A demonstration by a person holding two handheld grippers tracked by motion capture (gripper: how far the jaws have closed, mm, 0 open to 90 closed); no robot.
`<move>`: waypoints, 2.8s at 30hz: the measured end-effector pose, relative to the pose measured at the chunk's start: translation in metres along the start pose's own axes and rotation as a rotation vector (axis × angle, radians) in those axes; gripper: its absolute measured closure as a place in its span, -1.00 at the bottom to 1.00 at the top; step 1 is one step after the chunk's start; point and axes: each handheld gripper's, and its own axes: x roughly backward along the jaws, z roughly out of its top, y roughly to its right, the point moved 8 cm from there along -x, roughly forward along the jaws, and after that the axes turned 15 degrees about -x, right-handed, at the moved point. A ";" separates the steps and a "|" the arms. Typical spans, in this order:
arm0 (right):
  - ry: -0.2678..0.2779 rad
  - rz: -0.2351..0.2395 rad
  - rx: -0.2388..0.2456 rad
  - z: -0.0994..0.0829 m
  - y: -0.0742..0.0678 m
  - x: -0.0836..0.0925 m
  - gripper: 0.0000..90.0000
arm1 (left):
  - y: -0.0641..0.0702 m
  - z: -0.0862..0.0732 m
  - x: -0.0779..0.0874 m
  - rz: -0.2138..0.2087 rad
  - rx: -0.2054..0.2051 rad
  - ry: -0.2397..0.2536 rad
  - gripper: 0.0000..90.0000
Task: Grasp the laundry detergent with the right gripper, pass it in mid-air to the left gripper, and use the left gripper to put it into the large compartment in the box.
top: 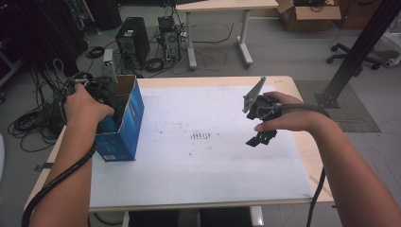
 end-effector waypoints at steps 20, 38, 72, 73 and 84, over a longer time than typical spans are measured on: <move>0.010 0.001 -0.017 -0.006 0.001 -0.002 -0.93 | 0.003 0.001 -0.013 0.003 0.005 0.002 -0.16; 0.013 0.002 -0.021 -0.009 0.001 -0.002 -0.93 | 0.003 0.001 -0.013 -0.017 0.010 0.023 -0.26; 0.036 0.012 -0.003 -0.001 -0.004 -0.002 -0.93 | 0.009 -0.010 0.041 0.031 -0.034 0.118 -0.61; 0.046 0.020 -0.002 -0.001 -0.004 -0.001 -0.93 | 0.010 -0.011 0.042 0.035 -0.042 0.119 -0.63; 0.054 0.014 -0.005 -0.001 -0.005 0.004 -0.93 | 0.023 -0.009 0.062 0.085 -0.144 0.133 -0.93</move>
